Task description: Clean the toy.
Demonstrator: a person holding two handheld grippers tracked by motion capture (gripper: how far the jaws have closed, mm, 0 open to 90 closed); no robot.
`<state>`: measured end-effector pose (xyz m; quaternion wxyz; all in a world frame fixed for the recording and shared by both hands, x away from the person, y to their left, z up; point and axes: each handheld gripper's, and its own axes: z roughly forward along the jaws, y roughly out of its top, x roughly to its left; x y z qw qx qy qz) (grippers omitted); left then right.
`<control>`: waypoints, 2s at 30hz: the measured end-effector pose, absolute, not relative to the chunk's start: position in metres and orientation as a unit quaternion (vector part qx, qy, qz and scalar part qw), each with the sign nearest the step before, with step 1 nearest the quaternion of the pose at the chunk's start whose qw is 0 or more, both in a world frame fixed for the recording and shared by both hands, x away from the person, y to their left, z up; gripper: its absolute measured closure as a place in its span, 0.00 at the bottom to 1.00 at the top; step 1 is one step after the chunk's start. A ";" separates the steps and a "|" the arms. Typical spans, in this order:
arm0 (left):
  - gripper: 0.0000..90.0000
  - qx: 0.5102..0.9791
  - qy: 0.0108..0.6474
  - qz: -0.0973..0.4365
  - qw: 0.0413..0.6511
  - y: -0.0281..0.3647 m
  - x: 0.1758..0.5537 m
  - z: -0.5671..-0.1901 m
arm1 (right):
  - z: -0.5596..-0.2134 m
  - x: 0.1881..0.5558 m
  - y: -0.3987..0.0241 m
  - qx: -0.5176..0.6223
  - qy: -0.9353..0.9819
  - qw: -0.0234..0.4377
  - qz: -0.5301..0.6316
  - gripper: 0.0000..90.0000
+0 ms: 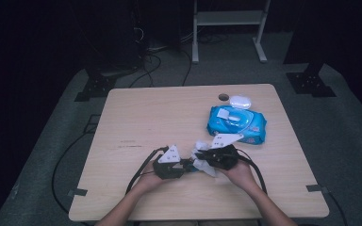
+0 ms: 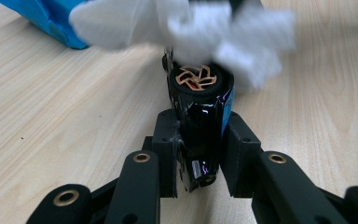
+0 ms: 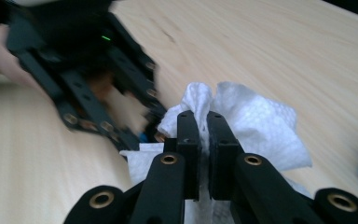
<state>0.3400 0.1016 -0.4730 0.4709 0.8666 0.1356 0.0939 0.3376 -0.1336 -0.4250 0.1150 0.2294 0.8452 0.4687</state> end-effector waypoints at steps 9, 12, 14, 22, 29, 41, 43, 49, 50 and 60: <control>0.77 0.865 0.136 0.091 0.474 0.101 0.341 -0.474 | -0.429 0.339 -0.138 0.246 0.837 0.103 0.477 0.94; 0.77 0.866 0.137 0.090 0.473 0.102 0.341 -0.474 | -0.428 0.335 -0.122 0.224 0.844 0.097 0.477 0.94; 0.77 0.866 0.136 0.089 0.473 0.102 0.341 -0.474 | -0.427 0.334 -0.120 0.215 0.850 0.108 0.468 0.94; 0.77 0.864 0.136 0.089 0.476 0.102 0.342 -0.474 | -0.425 0.346 -0.167 0.271 0.839 0.156 0.446 0.94; 0.77 0.865 0.132 0.090 0.475 0.103 0.342 -0.474 | -0.428 0.344 -0.150 0.262 0.834 0.126 0.468 0.94; 0.77 0.866 0.131 0.096 0.472 0.107 0.344 -0.474 | -0.427 0.355 -0.182 0.307 0.823 0.154 0.453 0.94; 0.77 0.866 0.131 0.096 0.472 0.107 0.344 -0.474 | -0.427 0.355 -0.186 0.312 0.820 0.152 0.455 0.94; 0.77 0.867 0.129 0.099 0.472 0.107 0.344 -0.474 | -0.427 0.353 -0.167 0.294 0.827 0.153 0.454 0.94; 0.77 0.867 0.129 0.099 0.472 0.107 0.344 -0.474 | -0.427 0.353 -0.162 0.288 0.828 0.151 0.457 0.94; 0.77 0.868 0.126 0.101 0.470 0.106 0.343 -0.474 | -0.432 0.337 -0.107 0.217 0.832 0.075 0.505 0.94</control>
